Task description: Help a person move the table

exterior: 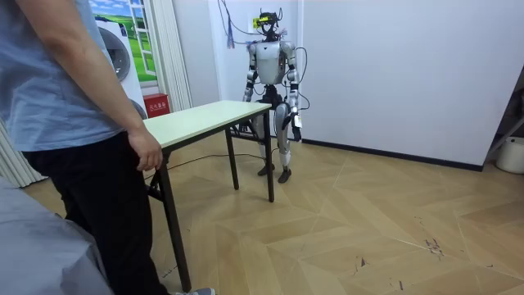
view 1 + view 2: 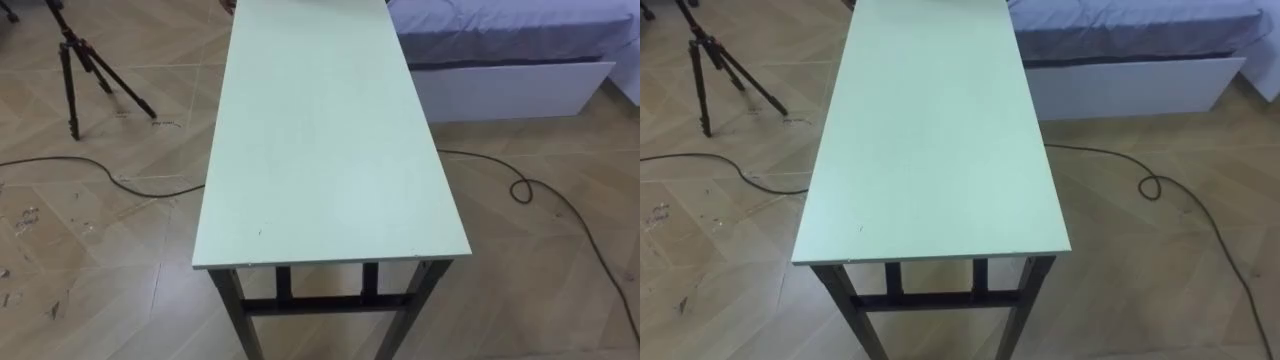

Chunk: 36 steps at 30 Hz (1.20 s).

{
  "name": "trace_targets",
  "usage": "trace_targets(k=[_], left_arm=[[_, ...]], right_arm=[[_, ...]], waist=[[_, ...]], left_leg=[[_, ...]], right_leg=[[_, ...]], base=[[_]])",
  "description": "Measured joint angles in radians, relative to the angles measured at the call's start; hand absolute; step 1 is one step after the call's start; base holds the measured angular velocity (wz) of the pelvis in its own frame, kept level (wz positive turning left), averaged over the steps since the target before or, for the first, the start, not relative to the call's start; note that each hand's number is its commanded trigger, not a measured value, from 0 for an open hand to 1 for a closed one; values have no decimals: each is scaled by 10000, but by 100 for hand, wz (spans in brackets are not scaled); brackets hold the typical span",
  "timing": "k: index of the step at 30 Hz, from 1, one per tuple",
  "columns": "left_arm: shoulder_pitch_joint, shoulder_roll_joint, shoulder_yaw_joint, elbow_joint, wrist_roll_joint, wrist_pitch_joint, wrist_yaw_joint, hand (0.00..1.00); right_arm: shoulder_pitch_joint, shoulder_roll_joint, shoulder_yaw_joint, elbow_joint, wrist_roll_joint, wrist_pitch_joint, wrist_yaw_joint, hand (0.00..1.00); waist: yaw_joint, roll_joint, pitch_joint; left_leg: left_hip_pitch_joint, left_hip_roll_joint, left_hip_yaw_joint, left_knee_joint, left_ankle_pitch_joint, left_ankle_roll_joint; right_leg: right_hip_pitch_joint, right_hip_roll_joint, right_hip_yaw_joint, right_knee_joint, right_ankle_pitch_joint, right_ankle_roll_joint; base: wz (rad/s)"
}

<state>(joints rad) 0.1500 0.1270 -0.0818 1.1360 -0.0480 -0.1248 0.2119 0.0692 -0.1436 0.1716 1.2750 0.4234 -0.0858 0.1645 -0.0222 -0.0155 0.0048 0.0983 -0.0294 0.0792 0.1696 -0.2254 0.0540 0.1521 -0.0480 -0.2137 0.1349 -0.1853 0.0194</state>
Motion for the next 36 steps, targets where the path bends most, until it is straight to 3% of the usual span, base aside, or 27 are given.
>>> trace_targets(k=[12,18,24,27,32,36], left_arm=[[-42,-65,1,7,-694,27,-242,0],[-55,-274,-29,38,-2200,132,-1218,0],[-47,-187,84,-422,-4051,329,-2241,0],[30,-134,-4,-1085,-5011,432,-2550,0],[662,-15,-625,-3245,-6698,653,-3015,0],[937,107,-1064,-4454,-7302,762,-3129,0]], right_arm=[[-6,101,7,-8,105,59,269,0],[13,154,27,-10,921,222,967,0],[121,121,-449,-1324,2087,353,1881,0],[165,35,-459,-2094,2483,363,2041,0],[1218,-4,-390,-4654,3590,606,2370,0],[2004,29,-233,-6301,4465,668,2412,0]], waist=[[20,-83,4],[52,-74,11],[41,52,22],[41,100,28],[-10,130,17],[-7,130,18]], left_leg=[[-73,6,-18,-2,-2,-1],[-192,14,10,60,-1,-1],[-383,44,-12,192,-1,-1],[-390,46,-24,193,-1,-1],[-430,17,-59,280,-1,-1],[-469,27,-114,299,-1,-1]], right_leg=[[-56,3,-88,6,-1,1],[-157,0,-88,9,0,1],[-303,-21,-64,22,1,2],[-293,-18,-87,24,1,2],[-272,-17,-102,50,1,2],[-305,-37,-150,90,0,3]], base=[[0],[0],[0],[4],[1],[3]])
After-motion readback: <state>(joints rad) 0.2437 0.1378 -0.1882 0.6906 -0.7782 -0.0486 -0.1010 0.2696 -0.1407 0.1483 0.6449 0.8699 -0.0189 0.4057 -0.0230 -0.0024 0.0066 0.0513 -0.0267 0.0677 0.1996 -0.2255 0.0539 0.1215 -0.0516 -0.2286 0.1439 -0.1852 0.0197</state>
